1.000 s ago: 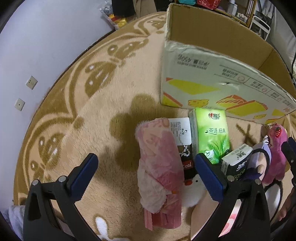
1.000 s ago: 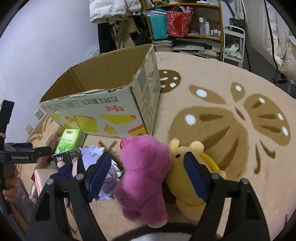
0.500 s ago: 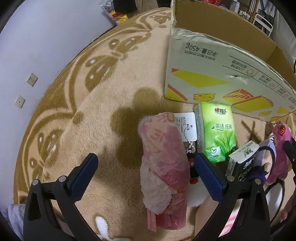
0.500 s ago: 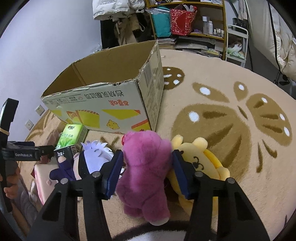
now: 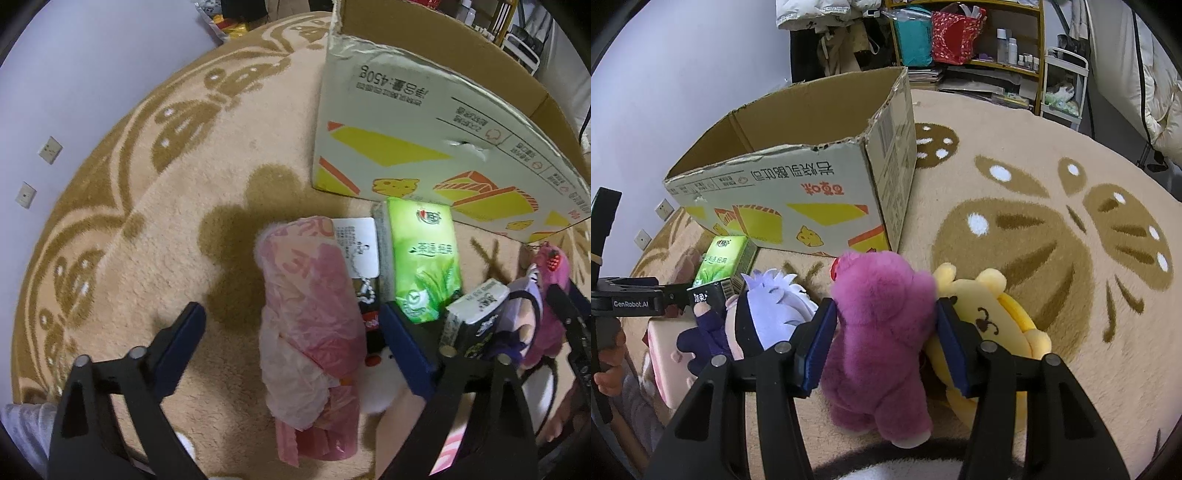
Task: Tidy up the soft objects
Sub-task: 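Lower the left tool onto the pink wrapped roll while the right tool lowers onto the pink bear, then lift the pink roll with the left tool while the right tool lifts the pink bear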
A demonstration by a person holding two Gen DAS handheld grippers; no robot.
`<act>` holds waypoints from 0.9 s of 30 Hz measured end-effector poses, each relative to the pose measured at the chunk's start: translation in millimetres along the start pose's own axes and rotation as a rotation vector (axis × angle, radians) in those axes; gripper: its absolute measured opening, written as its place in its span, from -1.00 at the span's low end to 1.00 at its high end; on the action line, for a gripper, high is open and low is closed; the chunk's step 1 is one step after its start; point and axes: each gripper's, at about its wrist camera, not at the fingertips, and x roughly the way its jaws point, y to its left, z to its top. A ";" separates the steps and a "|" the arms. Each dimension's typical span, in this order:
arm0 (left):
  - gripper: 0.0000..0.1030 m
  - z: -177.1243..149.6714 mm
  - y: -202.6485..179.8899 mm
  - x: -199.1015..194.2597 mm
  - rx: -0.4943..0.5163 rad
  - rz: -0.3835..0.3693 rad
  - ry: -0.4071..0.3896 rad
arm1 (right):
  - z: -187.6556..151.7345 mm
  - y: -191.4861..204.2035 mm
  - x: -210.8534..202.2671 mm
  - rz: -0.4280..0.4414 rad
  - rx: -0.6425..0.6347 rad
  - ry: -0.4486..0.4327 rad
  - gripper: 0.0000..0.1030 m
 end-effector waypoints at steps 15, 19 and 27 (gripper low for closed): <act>-0.30 0.7 1.6 -4.8 -0.019 -0.131 -0.010 | -2.1 16.5 19.5 -0.030 -0.076 0.015 0.15; -0.45 -2.6 -2.8 -13.8 0.034 -0.107 -0.038 | -3.1 18.8 16.2 -0.043 -0.084 0.000 0.11; -0.60 -8.2 -4.8 -28.9 0.031 -0.088 -0.073 | -3.0 19.3 4.7 -0.045 -0.076 -0.035 0.10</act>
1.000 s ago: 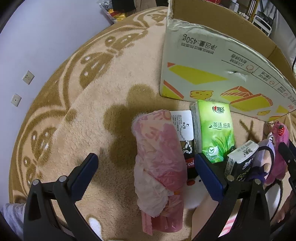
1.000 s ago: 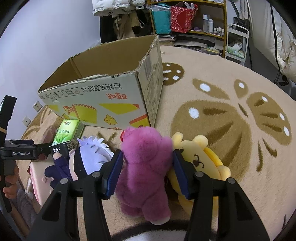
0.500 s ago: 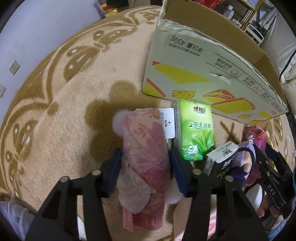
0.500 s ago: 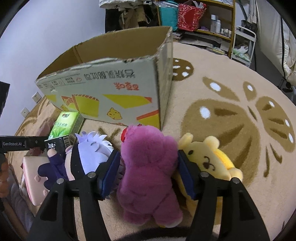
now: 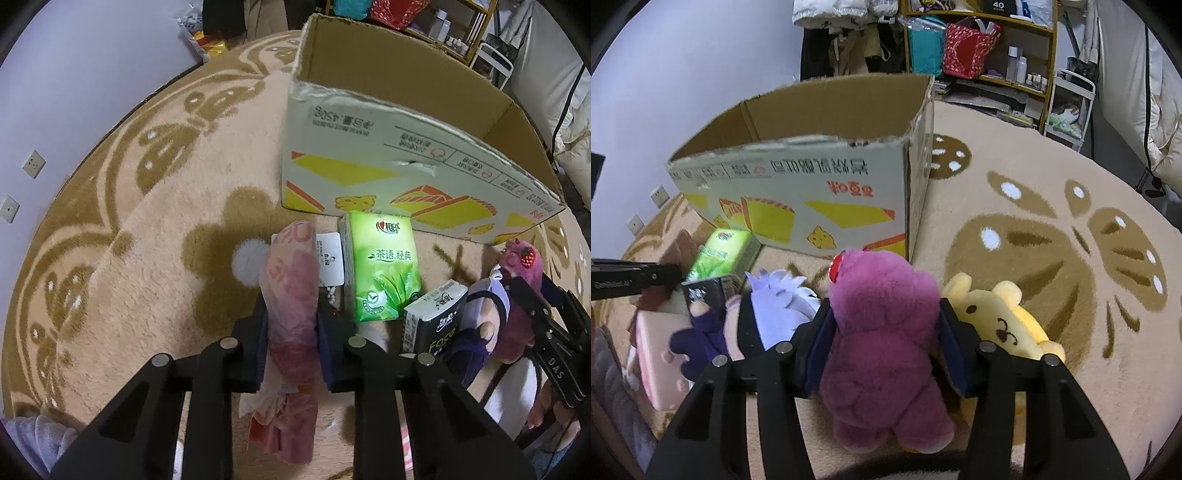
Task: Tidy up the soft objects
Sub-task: 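Lift the pink roll with the left tool while the right tool lifts the pink bear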
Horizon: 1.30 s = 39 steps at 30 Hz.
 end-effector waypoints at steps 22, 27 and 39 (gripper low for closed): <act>-0.72 -1.4 -1.3 -56.6 0.025 0.005 -0.180 | 4.3 -1.8 -55.3 0.035 0.063 -0.159 0.10; -0.72 4.1 -1.9 -77.4 0.046 0.020 -0.274 | 9.5 -2.8 -74.1 0.071 0.080 -0.223 0.10; -0.72 33.6 -15.2 -113.0 0.090 0.079 -0.460 | 36.2 10.3 -99.4 0.123 0.041 -0.335 0.11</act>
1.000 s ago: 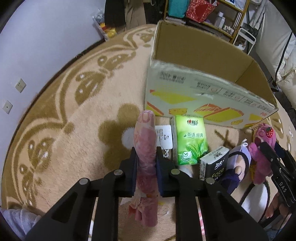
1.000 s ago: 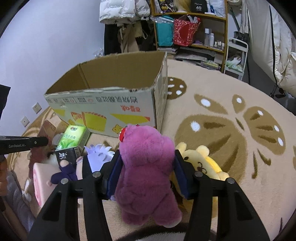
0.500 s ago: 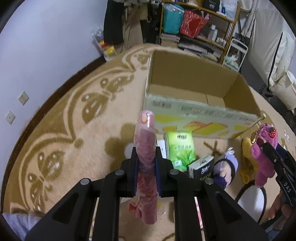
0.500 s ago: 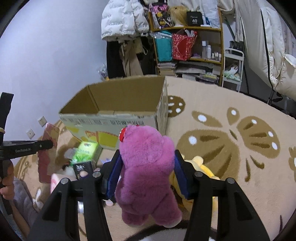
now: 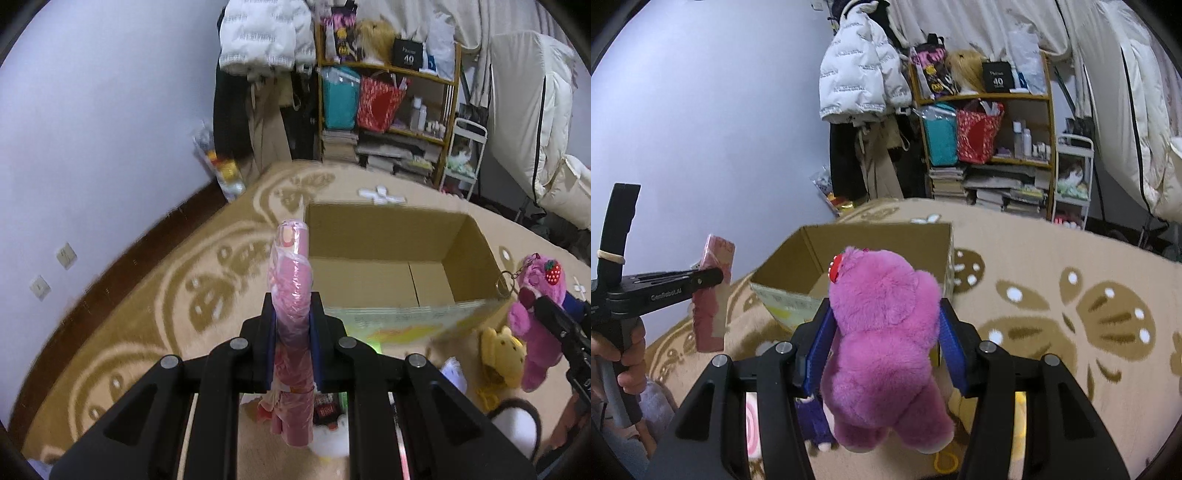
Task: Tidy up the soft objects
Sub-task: 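Lift the pink roll with the left tool while the right tool lifts the pink bear, then drop the pink roll into the box with the left tool while the right tool drops the pink bear in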
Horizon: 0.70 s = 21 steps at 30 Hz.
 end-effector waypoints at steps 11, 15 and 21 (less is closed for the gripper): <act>-0.72 56.9 -19.9 1.1 0.049 -0.021 -0.114 | 45.1 2.2 17.3 0.013 -0.023 -0.054 0.12; -0.72 67.2 -24.5 6.3 0.044 -0.047 -0.129 | 60.3 3.9 27.1 0.021 -0.047 -0.072 0.12; -0.72 71.9 -26.2 24.6 0.025 -0.128 -0.100 | 75.1 4.5 45.8 0.045 -0.066 -0.072 0.14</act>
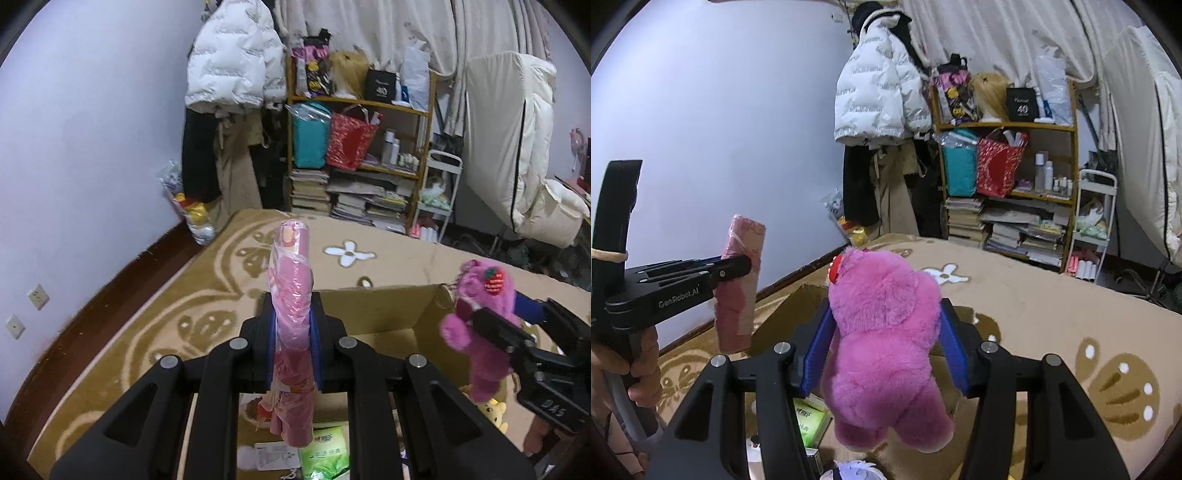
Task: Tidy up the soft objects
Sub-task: 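Drop the pink roll into the box with the left tool while the right tool drops the pink bear in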
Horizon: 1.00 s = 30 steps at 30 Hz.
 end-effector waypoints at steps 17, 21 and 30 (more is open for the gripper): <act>0.48 -25.2 7.3 37.1 -0.045 0.088 0.113 | -24.2 -12.2 29.6 -0.028 0.046 0.061 0.86; 0.84 -25.5 9.0 32.6 -0.052 0.097 0.120 | -24.7 -12.2 26.6 -0.042 0.044 0.061 1.00; 0.99 -27.1 15.2 11.9 -0.059 0.124 0.122 | -22.0 -12.3 13.5 -0.057 0.064 0.058 1.00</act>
